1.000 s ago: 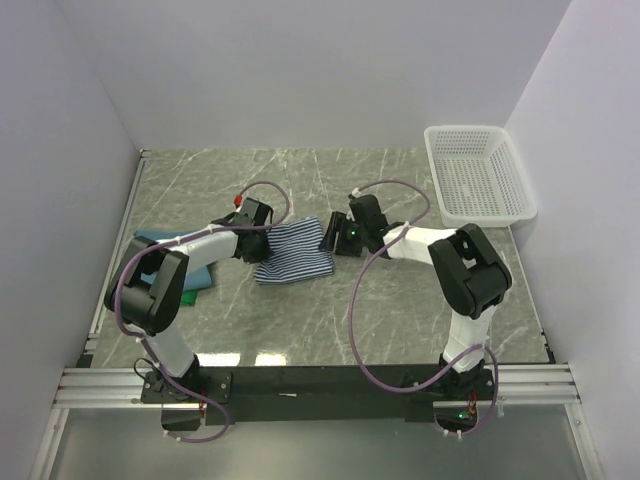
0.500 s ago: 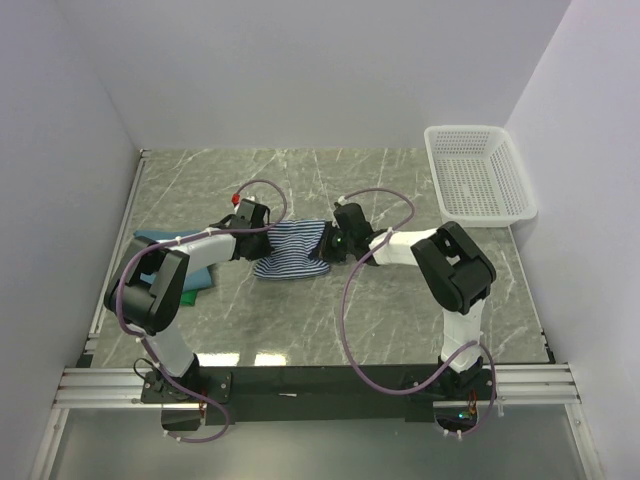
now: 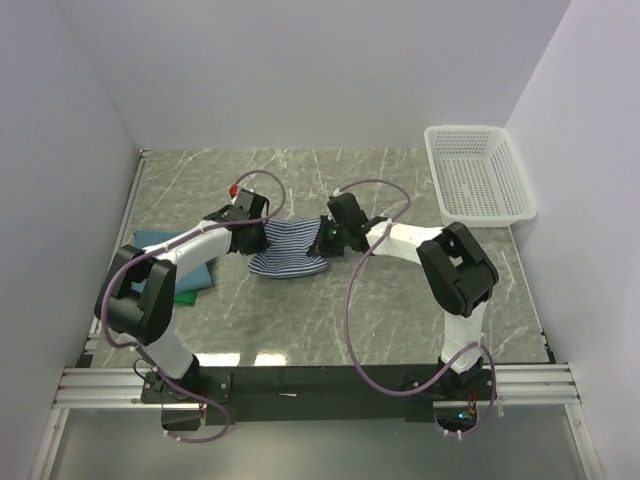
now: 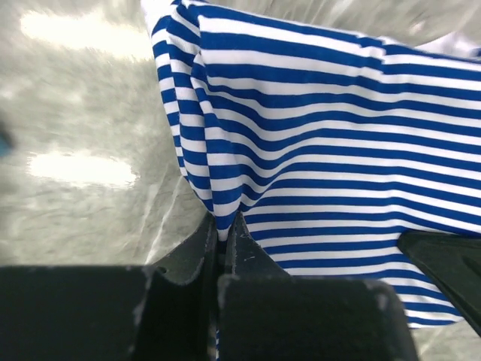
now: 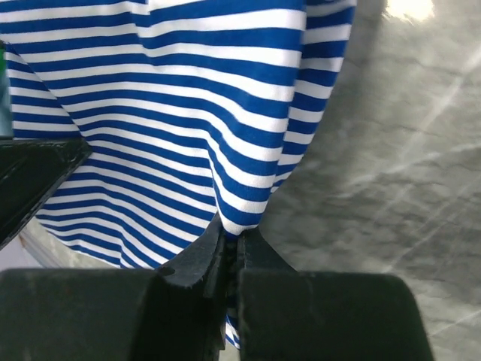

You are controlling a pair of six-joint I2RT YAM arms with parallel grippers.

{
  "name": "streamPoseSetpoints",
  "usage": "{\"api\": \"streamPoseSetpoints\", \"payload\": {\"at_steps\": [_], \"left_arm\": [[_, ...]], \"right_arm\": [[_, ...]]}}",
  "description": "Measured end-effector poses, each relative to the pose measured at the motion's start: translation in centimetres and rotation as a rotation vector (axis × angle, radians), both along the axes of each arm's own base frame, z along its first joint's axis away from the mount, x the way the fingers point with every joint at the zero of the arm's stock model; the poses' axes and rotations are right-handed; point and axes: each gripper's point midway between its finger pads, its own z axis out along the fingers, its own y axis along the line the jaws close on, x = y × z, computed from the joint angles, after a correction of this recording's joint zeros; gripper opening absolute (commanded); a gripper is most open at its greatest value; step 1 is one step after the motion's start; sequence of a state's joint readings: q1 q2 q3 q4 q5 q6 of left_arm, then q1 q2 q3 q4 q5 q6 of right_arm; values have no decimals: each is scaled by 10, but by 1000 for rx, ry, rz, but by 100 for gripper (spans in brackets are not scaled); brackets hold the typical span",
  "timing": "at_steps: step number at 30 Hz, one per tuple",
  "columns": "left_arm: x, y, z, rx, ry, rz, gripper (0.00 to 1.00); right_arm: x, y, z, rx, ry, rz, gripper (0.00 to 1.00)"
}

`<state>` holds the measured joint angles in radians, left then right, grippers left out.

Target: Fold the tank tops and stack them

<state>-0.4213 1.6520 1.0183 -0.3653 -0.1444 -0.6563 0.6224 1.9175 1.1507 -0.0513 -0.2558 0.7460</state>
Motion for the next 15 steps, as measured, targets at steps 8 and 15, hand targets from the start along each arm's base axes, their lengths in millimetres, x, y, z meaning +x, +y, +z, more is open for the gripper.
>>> {"api": "streamPoseSetpoints", "payload": {"at_steps": [8,15], "left_arm": [[9,14,61,22,-120,26,1],[1,63,100,62,-186,133,1]], "right_arm": [[15,23,50,35,-57,25,0],[18,83,121,110,-158,116,0]]}}
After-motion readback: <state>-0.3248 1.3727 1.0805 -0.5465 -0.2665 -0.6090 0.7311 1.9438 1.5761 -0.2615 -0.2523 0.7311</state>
